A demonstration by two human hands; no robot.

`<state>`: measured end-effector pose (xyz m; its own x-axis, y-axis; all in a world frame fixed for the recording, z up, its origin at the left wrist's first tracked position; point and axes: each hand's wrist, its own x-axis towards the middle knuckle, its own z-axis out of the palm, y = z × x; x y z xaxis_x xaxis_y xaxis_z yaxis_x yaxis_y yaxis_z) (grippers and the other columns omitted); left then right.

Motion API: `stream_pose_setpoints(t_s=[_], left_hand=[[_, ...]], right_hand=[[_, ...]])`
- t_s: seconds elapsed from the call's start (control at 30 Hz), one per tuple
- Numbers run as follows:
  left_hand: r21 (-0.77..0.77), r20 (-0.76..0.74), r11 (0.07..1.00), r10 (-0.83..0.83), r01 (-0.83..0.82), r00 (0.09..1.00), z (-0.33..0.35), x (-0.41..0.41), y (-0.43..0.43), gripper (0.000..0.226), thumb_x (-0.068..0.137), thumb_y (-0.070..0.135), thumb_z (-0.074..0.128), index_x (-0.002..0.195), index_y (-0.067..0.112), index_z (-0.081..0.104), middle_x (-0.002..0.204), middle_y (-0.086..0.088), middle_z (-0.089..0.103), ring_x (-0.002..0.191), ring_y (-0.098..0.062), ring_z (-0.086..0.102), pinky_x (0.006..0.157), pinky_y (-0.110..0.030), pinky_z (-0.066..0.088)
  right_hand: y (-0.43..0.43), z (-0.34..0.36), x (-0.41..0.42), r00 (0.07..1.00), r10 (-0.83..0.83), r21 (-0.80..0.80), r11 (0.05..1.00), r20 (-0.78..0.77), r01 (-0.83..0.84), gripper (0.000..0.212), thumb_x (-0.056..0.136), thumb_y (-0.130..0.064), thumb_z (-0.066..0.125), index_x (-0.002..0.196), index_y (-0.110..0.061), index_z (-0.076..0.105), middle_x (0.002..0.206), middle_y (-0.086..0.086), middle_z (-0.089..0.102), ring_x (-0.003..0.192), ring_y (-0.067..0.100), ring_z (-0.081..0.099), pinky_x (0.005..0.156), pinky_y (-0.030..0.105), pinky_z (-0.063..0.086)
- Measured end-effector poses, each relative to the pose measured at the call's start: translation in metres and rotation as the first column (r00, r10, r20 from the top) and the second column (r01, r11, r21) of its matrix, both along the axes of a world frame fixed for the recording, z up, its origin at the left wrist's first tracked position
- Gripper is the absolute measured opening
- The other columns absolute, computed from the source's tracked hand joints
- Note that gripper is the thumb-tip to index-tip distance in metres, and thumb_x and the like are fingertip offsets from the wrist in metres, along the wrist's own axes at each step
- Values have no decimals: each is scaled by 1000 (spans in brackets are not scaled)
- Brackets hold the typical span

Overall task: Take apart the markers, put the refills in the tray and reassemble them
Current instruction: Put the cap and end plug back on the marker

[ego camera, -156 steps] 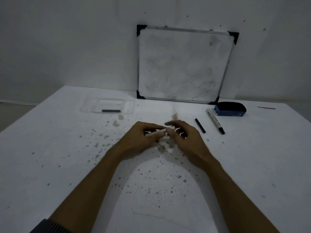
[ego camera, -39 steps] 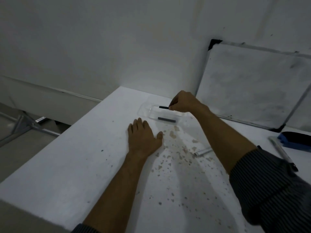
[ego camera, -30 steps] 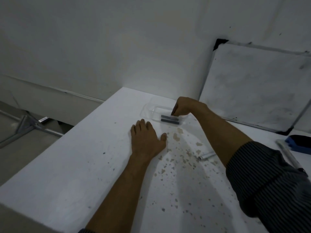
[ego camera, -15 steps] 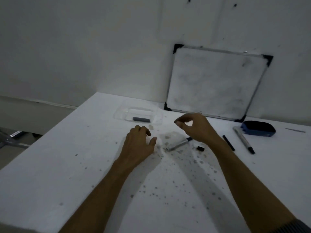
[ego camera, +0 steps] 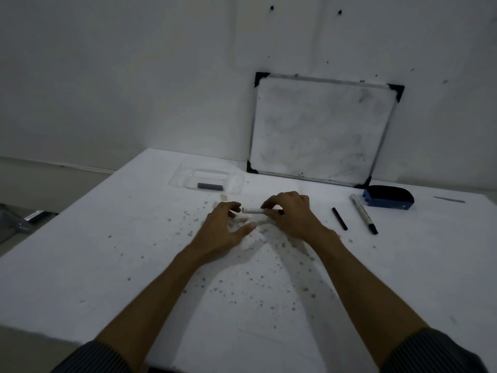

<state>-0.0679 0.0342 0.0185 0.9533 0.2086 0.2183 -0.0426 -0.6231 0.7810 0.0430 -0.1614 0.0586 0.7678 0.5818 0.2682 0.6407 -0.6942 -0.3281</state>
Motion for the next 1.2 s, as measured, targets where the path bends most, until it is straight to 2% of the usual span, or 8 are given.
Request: stream_pose_setpoints(t_s=[0.23,0.43,0.53,0.67,0.77,0.87,1.03,1.2], left_hand=[[-372,105,928,19,21,994,24,10,-27,64,93,66,54,145,29,57,134,11,66,118,-6,65,97,-28,55],[-599,241,787,2,147,971,36,19,-93,29,107,43,52,120,33,76,119,9,78,114,-11,71,92,-28,57],[-594,202,797,17,108,979,29,25,-106,28,107,40,54,108,27,80,111,5,79,113,-17,69,99,-34,53],[-584,180,804,-6,112,984,27,39,-107,33,110,30,49,91,20,74,91,6,74,86,-13,66,80,-35,52],[-554,211,818,-42,155,977,18,43,-101,35,111,25,48,88,15,72,73,10,68,69,-10,58,65,-28,46],[-516,164,845,-65,142,984,11,46,-87,35,109,32,53,90,14,77,72,7,65,68,-10,57,66,-26,46],[-461,111,859,-191,221,975,8,49,-84,31,105,41,58,93,25,82,64,8,59,55,-14,47,48,-25,37],[-396,87,876,-264,276,961,6,47,-90,26,102,44,61,98,32,83,67,10,65,56,-10,50,49,-18,40]], right_hand=[[-9,32,-35,995,-27,457,887,-92,66,27,99,-52,56,110,-33,72,101,-22,70,105,5,64,98,42,46],[-25,14,-78,961,-65,614,757,-269,223,33,102,-46,54,118,-23,72,109,-13,74,102,-2,64,84,12,46],[-44,-1,-80,945,-134,605,739,-300,297,33,103,-44,51,119,-23,71,109,-10,74,97,-5,64,77,4,42],[-85,-8,-58,914,-344,563,722,-213,403,28,106,-35,50,110,-22,74,93,-7,77,85,6,69,86,31,53],[-116,-12,-34,864,-465,546,681,-193,488,20,102,-21,60,115,-14,73,106,4,76,93,18,71,91,37,57],[-127,-24,-18,792,-576,428,675,-203,601,30,96,-25,68,124,-12,69,122,9,66,107,26,66,99,48,52],[-123,-42,-3,757,-606,367,664,-245,651,48,93,-33,72,130,-4,62,131,17,58,112,32,64,99,47,55],[-123,-46,-1,757,-630,356,677,-172,644,25,94,-26,71,109,-5,72,115,16,60,95,31,67,85,37,56]])
